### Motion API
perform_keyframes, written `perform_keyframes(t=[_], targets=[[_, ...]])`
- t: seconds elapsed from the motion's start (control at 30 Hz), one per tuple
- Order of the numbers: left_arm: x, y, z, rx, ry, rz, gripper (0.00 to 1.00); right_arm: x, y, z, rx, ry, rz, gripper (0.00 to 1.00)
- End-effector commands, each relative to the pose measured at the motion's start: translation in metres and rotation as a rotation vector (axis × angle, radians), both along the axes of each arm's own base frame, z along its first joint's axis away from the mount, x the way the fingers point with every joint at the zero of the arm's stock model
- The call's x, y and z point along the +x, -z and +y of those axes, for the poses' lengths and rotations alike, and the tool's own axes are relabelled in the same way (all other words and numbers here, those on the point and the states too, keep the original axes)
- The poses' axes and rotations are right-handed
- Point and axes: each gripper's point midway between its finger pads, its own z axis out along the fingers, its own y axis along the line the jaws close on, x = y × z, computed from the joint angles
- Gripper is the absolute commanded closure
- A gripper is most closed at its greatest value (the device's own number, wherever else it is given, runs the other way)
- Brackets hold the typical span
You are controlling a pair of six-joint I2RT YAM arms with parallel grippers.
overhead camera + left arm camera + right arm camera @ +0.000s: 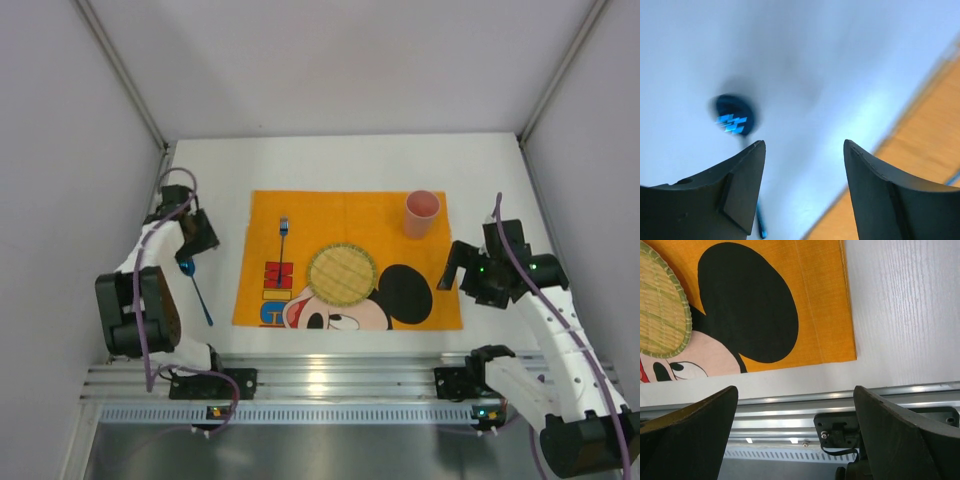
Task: Set the dinner table for one person
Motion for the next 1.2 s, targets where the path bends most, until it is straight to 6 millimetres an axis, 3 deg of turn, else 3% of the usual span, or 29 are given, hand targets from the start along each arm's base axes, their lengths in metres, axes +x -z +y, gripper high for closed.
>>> perform_keyframes(t=[0.0,0.07,0.27,0.4,0.53,0.7,0.87,0.93,1.03,1.17], targets=[[-0.043,-0.004,0.055,0.061,-0.137,0.022,0.31,0.006,-0.013,0.001,-0.002,-0.030,-0.031,0.00],[-0.055,0.000,0.070,0.105,-0.166,0.047,0.31,0.006,-0.009,0.005,0.016,-0.035,-0.024,0.00],[-0.066,0.006,0.086,0.119,-0.210,0.128,0.32,0.005,-0.007,0.007,0.021,-0.042,-0.014,0.00],[-0.075,0.029,0.093,0.103,-0.236,0.247,0.37,0.005,-0.008,0.006,0.010,-0.043,-0.014,0.00],[-0.079,0.048,0.088,0.033,-0.236,0.322,0.44,0.005,-0.007,0.004,0.001,-0.040,-0.009,0.00],[-0.077,0.071,0.076,-0.055,-0.206,0.384,0.66,0.008,0.000,0.002,-0.012,-0.035,0.003,0.00],[-0.075,0.097,0.066,-0.114,-0.197,0.418,1.00,0.015,0.004,0.001,-0.021,-0.028,0.014,0.00],[-0.067,0.103,0.067,-0.113,-0.189,0.396,1.00,0.019,0.005,0.001,-0.025,-0.028,0.015,0.00],[-0.060,0.097,0.068,-0.112,-0.184,0.383,1.00,0.022,0.005,0.002,-0.023,-0.028,0.012,0.00],[-0.016,0.045,0.069,-0.098,-0.172,0.237,1.00,0.027,-0.001,0.003,-0.017,-0.025,-0.007,0.00]])
